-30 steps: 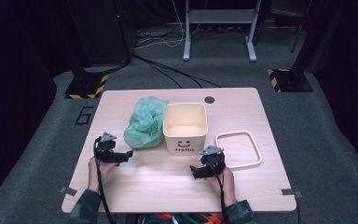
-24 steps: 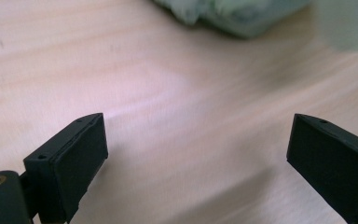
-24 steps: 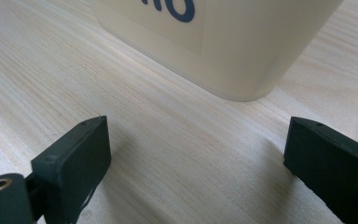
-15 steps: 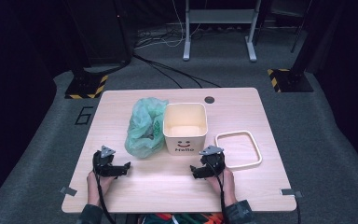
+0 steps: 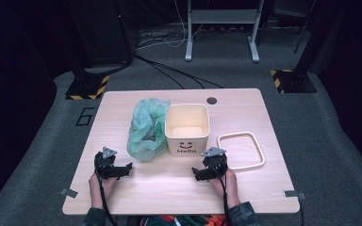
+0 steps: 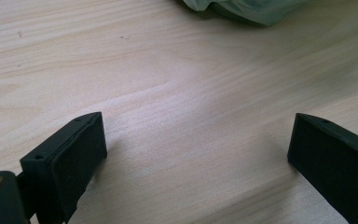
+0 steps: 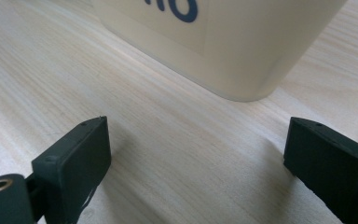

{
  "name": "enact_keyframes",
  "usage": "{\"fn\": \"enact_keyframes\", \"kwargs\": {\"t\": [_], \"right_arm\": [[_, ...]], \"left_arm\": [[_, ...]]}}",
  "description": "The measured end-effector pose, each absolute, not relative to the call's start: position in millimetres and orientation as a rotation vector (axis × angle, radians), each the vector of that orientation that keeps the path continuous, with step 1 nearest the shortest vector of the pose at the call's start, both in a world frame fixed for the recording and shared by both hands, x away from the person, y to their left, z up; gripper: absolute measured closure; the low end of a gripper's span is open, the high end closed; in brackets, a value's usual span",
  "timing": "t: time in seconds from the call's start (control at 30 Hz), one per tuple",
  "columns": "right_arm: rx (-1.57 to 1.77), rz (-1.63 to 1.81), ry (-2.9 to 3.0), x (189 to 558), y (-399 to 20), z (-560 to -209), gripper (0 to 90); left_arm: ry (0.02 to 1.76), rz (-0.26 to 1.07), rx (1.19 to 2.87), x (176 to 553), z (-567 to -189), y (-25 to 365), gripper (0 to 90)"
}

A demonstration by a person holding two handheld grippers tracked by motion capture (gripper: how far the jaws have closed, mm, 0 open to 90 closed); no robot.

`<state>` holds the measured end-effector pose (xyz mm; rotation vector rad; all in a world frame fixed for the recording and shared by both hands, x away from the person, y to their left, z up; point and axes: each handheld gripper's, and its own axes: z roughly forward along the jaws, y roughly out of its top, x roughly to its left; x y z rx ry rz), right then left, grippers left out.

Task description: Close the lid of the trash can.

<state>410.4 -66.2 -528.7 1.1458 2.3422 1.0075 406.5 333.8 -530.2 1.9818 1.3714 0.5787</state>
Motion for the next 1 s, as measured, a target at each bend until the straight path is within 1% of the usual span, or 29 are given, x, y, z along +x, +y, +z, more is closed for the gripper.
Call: {"fn": "enact_keyframes", "kwargs": {"t": [0.37, 0.6, 0.83, 1.0], "right_arm": [[1.119, 1.059, 2.362, 400, -73, -524, 6.9], [1.123, 1.067, 2.334, 393, -85, -515, 9.1], [1.119, 1.043, 2.299, 388, -102, -506, 9.6], [1.147, 1.045, 2.257, 390, -125, -496, 10.4]], "left_arm": [[1.386, 0.587, 1.971, 407, -530, 334, 5.2], [1.383, 0.586, 1.975, 407, -530, 335, 5.5], [1.386, 0.588, 1.973, 407, -530, 335, 6.1], [1.391, 0.592, 1.967, 407, -530, 335, 6.4]]}}
